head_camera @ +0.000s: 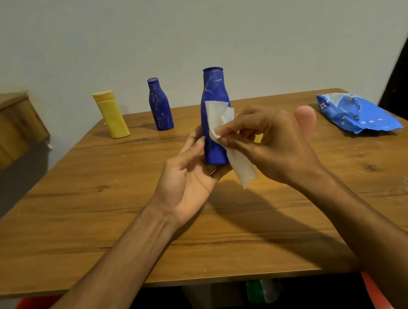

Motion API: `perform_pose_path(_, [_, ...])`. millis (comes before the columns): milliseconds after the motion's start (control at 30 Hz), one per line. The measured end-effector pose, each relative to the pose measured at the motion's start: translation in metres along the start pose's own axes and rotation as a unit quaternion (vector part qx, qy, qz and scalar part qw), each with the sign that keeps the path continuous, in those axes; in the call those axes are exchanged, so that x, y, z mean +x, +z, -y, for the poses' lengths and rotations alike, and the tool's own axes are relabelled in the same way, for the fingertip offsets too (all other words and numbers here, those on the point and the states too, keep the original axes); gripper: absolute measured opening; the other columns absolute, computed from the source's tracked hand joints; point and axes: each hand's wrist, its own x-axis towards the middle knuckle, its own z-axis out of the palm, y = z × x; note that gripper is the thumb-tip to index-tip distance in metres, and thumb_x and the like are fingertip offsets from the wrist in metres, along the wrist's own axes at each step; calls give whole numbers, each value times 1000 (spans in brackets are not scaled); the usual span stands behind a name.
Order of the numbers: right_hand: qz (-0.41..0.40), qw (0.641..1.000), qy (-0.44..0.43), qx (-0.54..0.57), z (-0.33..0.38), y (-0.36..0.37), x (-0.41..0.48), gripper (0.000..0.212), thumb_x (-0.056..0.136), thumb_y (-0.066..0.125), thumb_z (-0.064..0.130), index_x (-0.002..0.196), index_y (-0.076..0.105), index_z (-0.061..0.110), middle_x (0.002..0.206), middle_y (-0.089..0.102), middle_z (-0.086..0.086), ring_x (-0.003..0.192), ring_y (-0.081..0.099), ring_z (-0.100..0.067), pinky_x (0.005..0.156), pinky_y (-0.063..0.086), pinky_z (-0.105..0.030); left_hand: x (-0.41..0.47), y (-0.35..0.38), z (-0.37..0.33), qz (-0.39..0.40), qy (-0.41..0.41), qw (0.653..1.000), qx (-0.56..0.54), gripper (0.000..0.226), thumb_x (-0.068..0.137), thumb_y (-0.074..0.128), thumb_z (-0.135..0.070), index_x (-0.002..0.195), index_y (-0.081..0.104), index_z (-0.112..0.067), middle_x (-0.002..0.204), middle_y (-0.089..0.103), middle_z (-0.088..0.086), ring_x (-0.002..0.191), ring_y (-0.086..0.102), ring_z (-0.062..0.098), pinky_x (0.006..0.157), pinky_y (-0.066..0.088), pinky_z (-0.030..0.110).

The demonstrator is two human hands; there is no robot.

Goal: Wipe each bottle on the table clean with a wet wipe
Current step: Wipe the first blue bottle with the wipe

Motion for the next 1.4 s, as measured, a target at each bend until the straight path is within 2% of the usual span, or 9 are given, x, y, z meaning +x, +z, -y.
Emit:
perform_pose_path(167, [-12,999,26,14,-1,3,0,20,83,71,19,102,72,16,99,67,1,88,61,-8,72,52,-22,2,1,2,9,-26,1000,-6,50,102,33,-35,150,33,-19,148,45,18,136,44,34,109,38,53])
perform_pose_path(433, [-77,996,23,24,1,11,-4,20,83,71,16,103,71,15,99,66,3,88,60,-4,72,50,-14,3,-1,5,1,-45,999,-10,50,102,31,-43,148,37,-24,146,48,15,134,47,29,109,38,54])
perform_pose_path(633, [66,996,-44,-45,11,15,-10,18,86,69,16,103,72,16,98,58,7,81,53,-1,68,42,-13,2,-1,8,-39,-23,999,5,51,101,31,-49,128,59,-16,120,65,12,104,64,21,83,55,40])
perform_pose_path(767, [108,975,-114,-156,14,22,-15,12,86,68,23,96,72,18,92,56,1,80,47,-9,66,38,-26,1,0,6,-52,-44,998,-5,62,97,37,-58,126,60,-9,113,64,13,103,62,21,94,48,35])
perform_pose_path(900, [79,956,-150,-238,11,23,-15,11,80,72,29,88,71,23,86,56,2,78,52,-15,67,29,-30,0,1,7,-51,-59,997,2,57,98,42,-48,137,51,-8,118,61,13,105,61,20,93,49,33])
perform_pose_path(1000, [40,953,-166,-249,10,25,-16,12,78,73,28,86,70,21,84,58,-2,74,54,-19,65,28,-31,-2,4,9,-44,-58,997,7,55,98,43,-44,141,48,-10,118,63,12,107,62,20,93,50,34])
perform_pose_path(1100, [21,954,-166,-249,10,24,-15,15,81,60,30,84,66,18,84,57,-6,71,54,-21,63,30,-32,-3,4,11,-36,-53,998,19,55,97,44,-46,141,49,-14,131,58,15,122,54,26,107,39,43])
perform_pose_path(1233, [0,951,-160,-264,7,22,-13,17,73,78,19,81,65,13,88,56,-9,72,55,-23,61,37,-34,-2,5,12,-27,-49,998,23,54,98,42,-46,144,45,-18,143,50,16,130,48,28,111,33,45])
perform_pose_path(1400, [-15,960,-160,-230,5,26,-12,31,62,87,10,82,63,8,87,58,-12,68,55,-25,56,45,-34,-1,4,12,-15,-47,999,5,50,101,38,-46,143,47,-20,139,54,15,125,53,26,104,43,43])
